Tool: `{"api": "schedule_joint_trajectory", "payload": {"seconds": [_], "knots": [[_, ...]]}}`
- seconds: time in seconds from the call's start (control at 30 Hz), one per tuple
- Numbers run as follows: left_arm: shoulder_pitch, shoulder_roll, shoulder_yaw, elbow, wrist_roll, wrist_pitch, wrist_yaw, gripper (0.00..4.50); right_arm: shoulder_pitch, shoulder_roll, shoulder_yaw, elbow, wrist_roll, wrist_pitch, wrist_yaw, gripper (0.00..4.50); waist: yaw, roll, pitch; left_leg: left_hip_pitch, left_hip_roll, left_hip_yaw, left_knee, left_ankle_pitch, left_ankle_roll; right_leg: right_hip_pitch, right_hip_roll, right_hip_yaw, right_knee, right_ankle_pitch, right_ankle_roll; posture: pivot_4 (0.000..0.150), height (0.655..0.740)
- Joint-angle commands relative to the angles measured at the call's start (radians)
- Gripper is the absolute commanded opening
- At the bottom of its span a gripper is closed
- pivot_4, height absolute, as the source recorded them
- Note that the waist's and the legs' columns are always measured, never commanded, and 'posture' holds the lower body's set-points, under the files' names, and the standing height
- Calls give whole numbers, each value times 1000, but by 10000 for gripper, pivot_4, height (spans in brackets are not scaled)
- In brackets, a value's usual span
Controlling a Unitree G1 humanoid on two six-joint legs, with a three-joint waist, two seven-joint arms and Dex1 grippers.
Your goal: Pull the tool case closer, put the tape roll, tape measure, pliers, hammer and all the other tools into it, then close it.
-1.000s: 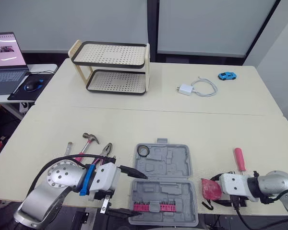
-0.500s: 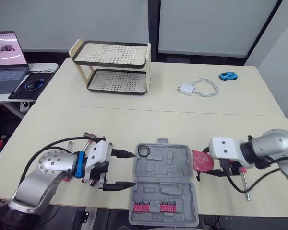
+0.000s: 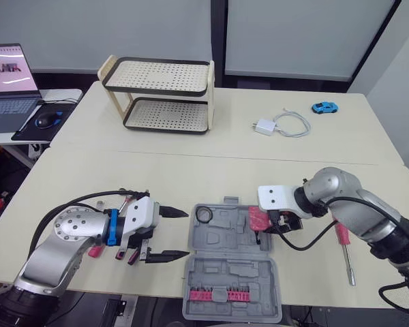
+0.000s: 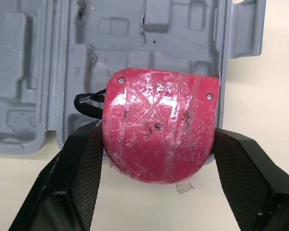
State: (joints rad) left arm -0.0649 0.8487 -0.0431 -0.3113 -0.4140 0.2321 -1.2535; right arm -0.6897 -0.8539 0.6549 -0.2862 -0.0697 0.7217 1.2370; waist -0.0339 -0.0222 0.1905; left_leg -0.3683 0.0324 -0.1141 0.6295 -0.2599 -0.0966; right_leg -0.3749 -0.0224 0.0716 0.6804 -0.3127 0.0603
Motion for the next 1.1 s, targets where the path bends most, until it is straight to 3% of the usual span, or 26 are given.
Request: {"api": "schedule_joint_trajectory", "payload": {"seconds": [0.03, 1.1], "knots": [[-28, -12, -10, -39, -12, 2, 6, 45000, -33, 17, 15, 21, -40, -23, 16, 31338, 0, 0, 0, 0, 0, 0, 0, 0, 0, 0, 0, 0, 0, 0, 0, 1500, 7350], [-34, -27, -33, -46, -7, -7, 5, 45000, -40, 153, 52, 200, -229, -185, 45, 31338, -7, 0, 0, 0, 0, 0, 0, 0, 0, 0, 0, 0, 1, 0, 0, 1500, 7350]]}}
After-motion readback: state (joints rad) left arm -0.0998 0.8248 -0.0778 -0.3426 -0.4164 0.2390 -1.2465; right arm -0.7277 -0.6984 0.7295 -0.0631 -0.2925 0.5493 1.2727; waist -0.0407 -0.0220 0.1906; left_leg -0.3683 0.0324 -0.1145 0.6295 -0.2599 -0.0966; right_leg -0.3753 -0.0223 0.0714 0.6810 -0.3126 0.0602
